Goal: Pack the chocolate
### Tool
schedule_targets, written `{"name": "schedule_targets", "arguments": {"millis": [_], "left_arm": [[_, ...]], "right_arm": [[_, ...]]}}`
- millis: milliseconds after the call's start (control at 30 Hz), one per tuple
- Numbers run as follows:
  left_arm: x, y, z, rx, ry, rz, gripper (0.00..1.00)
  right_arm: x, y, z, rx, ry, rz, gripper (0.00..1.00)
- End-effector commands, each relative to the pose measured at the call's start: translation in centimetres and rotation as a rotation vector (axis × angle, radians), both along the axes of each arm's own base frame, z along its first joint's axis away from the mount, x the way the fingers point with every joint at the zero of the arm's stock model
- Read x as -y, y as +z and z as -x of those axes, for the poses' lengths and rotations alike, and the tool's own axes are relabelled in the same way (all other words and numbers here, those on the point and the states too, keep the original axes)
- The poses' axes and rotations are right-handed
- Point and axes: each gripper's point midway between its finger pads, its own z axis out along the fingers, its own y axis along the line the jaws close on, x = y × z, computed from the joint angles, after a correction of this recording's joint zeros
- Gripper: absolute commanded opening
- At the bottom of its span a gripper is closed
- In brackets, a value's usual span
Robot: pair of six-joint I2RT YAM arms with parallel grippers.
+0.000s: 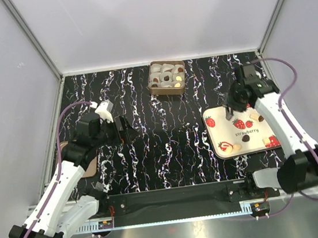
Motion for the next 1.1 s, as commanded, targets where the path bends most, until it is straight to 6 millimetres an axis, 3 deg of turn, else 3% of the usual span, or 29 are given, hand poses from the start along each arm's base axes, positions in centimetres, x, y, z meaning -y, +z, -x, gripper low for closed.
{"name": "schedule_targets", "arguments": {"millis": [0, 33, 100, 133, 167, 233, 300, 333, 367, 533, 700, 733, 1067], "left_arm": [[0.2, 0.9, -0.6, 0.046, -0.002, 0.013, 0.99], [0.2, 0.9, -0.6, 0.047, -0.003, 0.012, 0.99], [0.2, 1.0, -0.6, 0.049, -0.002, 0.012, 0.99], [0.2, 1.0, -0.6, 0.051, -0.003, 0.012, 0.99], [0.2, 1.0, -0.6, 0.051, -0.002, 0.011, 0.99], [0.2, 1.0, -0.6, 0.05, 0.0, 0.009, 0.99], [0.2, 1.0, -0.6, 0.05, -0.002, 0.01, 0.99], [0.2, 0.9, -0.6, 0.049, -0.002, 0.009, 0.99], [0.2, 0.9, -0.6, 0.048, -0.002, 0.008, 0.99], [0.1, 0.9, -0.6, 0.049, -0.001, 0.005, 0.99], [0.1, 0.8, -0.6, 0.047, 0.0, 0.003, 0.99], [0.1, 0.8, -0.6, 0.048, -0.002, 0.004, 0.99], [0.2, 0.8, -0.6, 0.045, -0.003, 0.004, 0.99]], "right_arm": [[-3.6, 4.3, -5.2, 0.164, 0.105, 0.009, 0.31], [-5.5, 4.9, -6.9, 0.179, 0.151, 0.012, 0.31], [-7.5, 5.7, -9.3, 0.223, 0.207, 0.029, 0.31], [-8.5, 7.4, -10.8, 0.274, 0.227, 0.027, 0.31], [-10.0, 5.9, -12.1, 0.252, 0.274, 0.046, 0.31], [-12.2, 6.0, -15.4, 0.295, 0.31, 0.054, 0.31], [-14.2, 6.1, -17.4, 0.332, 0.359, 0.071, 0.3], [-15.1, 7.5, -18.7, 0.378, 0.373, 0.068, 0.3], [-16.4, 5.8, -19.7, 0.362, 0.406, 0.087, 0.31], [-20.5, 5.2, -24.1, 0.452, 0.477, 0.096, 0.31], [-21.9, 3.9, -26.2, 0.469, 0.489, 0.12, 0.31], [-22.1, 2.8, -26.5, 0.453, 0.492, 0.126, 0.32], [-21.6, -0.3, -27.2, 0.422, 0.498, 0.185, 0.35]]}}
